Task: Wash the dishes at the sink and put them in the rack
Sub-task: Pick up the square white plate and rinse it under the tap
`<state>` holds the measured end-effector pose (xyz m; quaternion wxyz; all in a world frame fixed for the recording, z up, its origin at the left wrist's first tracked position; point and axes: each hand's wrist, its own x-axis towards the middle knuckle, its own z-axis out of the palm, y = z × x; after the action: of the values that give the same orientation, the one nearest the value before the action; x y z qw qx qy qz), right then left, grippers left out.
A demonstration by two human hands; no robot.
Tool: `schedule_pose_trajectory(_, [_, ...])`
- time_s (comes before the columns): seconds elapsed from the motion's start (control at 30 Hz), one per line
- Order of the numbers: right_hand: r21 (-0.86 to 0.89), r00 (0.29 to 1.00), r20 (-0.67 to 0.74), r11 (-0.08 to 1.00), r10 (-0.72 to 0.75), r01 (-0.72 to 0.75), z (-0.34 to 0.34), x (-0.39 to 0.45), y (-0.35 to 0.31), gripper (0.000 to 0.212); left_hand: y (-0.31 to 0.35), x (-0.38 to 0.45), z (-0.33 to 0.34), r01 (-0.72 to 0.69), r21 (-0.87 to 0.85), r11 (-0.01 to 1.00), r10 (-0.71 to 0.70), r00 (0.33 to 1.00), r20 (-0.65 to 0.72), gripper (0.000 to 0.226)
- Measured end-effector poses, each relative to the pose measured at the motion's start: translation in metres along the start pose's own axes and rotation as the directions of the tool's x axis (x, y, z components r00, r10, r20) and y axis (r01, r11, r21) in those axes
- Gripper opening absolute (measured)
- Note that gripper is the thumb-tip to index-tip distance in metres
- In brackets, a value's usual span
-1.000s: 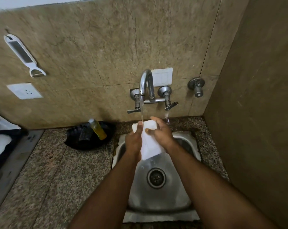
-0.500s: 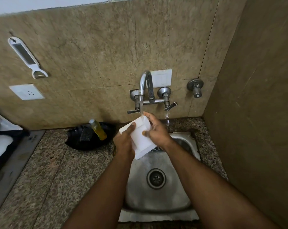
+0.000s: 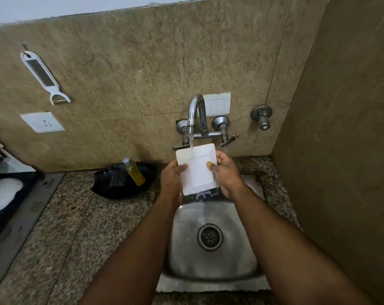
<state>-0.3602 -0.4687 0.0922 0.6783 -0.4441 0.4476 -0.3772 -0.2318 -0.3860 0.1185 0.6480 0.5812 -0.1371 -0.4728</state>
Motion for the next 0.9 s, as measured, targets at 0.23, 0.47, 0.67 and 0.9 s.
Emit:
schedule_pose_trajectory(0.23, [0.062,0.997,-0.055,0.996,0.06,-0.056,-0.003,-0.004,-0.001,0.033,-0.008,-0.002,0.008,-0.113,0.216,0.97,0.128,0.99,-0.057,0.023])
schedule_pose_trajectory(0.47, [-0.279,0.985,0.01,0.946,0.173,-0.163,-0.008,-0.016,0.018,0.033,-0.031,-0.016,-0.014,0.206,0.205,0.957,-0.159,0.961,-0.225,0.021])
schedule_pose_trajectory(0.67, [-0.525,0.93,0.292,0.775,-0.224,0.352,-0.016,-0.034,0.015,0.034,-0.02,-0.012,-0.019,0.441,-0.015,0.897,-0.441,0.897,-0.025,0.079])
schedule_pose_trajectory(0.9, [-0.629,0.872,0.224,0.619,-0.436,0.471,-0.03,-0.03,0.025,0.042,0.004,-0.021,-0.01,0.249,-0.039,0.968,-0.252,0.962,-0.104,0.025])
